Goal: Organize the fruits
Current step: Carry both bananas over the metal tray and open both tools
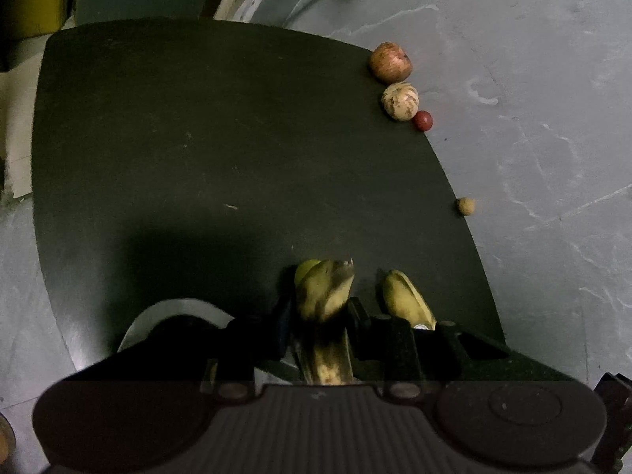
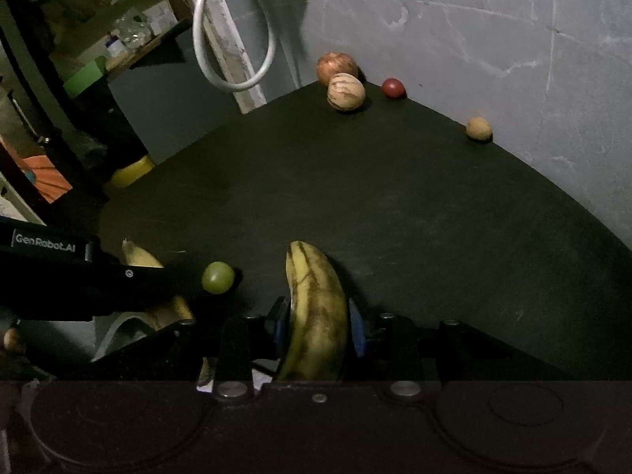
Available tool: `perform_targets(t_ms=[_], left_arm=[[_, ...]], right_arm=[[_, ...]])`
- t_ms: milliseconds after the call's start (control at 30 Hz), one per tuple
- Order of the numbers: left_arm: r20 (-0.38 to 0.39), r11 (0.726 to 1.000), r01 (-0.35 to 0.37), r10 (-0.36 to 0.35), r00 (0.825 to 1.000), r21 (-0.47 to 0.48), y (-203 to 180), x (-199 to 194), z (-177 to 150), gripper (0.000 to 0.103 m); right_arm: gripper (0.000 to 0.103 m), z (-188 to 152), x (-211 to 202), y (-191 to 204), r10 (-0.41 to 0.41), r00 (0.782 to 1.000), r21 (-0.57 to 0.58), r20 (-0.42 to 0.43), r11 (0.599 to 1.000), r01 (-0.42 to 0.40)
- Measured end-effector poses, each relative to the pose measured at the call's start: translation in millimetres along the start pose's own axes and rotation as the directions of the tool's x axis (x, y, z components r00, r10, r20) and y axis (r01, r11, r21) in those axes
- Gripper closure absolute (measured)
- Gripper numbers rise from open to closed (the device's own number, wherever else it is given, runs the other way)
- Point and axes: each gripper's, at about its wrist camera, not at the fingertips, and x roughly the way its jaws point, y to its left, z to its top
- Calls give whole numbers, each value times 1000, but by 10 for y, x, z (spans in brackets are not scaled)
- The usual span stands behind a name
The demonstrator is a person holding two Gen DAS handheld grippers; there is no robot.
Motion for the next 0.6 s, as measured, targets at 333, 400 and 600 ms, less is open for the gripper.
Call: perform_targets(t_ms=[333,400,600], left_arm=[[6,1000,-17,17,1000,-17,24,-87,-244,72],[11,1000,-12,12,1000,-16,28,-138,-283,72],[16,999,-12,13,1000,-36,99,-287,-410,72]], right_arm=[[69,-86,-157,73,37,999,-18,6,999,-37],[69,-112,-206,98,50,999,-29,7,998,-50],[69,-221,-349,229,103,995,-88,-5,991,-103]])
